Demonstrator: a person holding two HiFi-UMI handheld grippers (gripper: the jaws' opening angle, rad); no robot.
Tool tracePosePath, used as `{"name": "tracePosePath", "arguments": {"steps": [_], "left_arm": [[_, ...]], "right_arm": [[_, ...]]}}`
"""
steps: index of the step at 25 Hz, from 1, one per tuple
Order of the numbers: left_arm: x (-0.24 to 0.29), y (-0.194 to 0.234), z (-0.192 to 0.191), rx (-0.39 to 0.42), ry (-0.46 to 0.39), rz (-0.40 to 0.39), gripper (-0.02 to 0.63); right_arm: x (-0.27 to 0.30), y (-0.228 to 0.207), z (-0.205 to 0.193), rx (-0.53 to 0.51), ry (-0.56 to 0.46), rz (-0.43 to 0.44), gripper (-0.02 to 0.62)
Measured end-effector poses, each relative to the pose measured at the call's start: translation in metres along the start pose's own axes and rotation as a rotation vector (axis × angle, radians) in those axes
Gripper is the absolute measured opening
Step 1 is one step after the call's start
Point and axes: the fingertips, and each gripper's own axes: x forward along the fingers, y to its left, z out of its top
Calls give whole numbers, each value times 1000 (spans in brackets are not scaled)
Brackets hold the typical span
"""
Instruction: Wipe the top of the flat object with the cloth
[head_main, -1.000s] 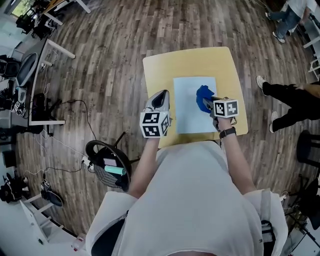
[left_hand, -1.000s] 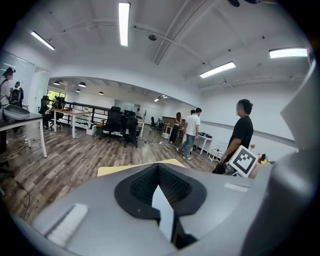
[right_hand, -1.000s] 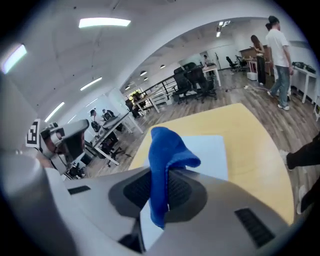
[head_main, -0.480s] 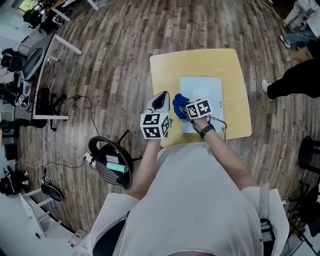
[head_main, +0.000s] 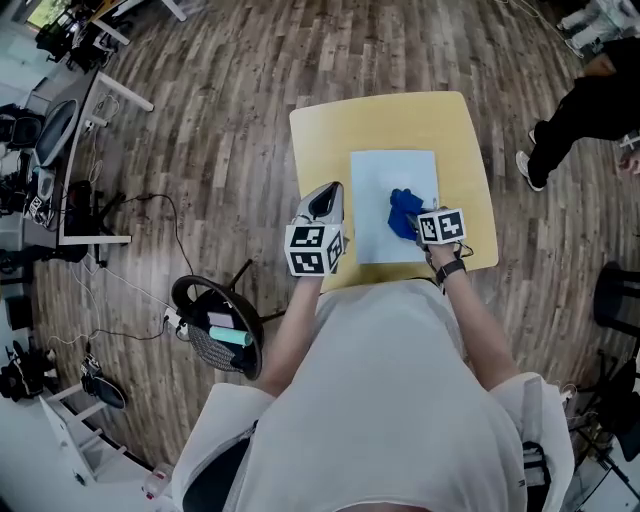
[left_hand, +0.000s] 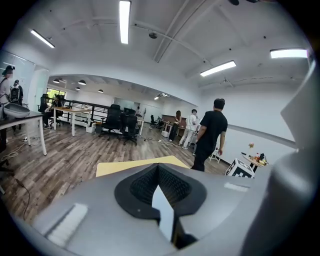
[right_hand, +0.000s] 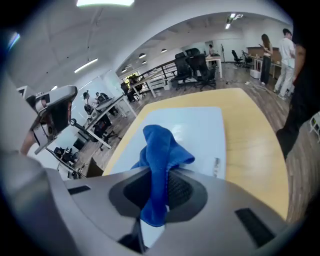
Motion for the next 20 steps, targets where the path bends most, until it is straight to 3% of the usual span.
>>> {"name": "tracePosePath", "arguments": {"steps": [6, 12, 16, 20], "left_arm": [[9, -12, 1, 13, 8, -31, 8], [7, -14, 3, 17, 10, -31, 8], [-1, -7, 4, 11, 1, -11, 8], [-10, 6, -2, -1, -1, 21, 8]], "right_arm": [[-41, -69, -24, 110, -29, -115, 55], [-55, -82, -27, 140, -38, -147, 55], [-55, -42, -7, 135, -84, -65, 55], [-38, 30, 14, 111, -120, 108, 55]]}}
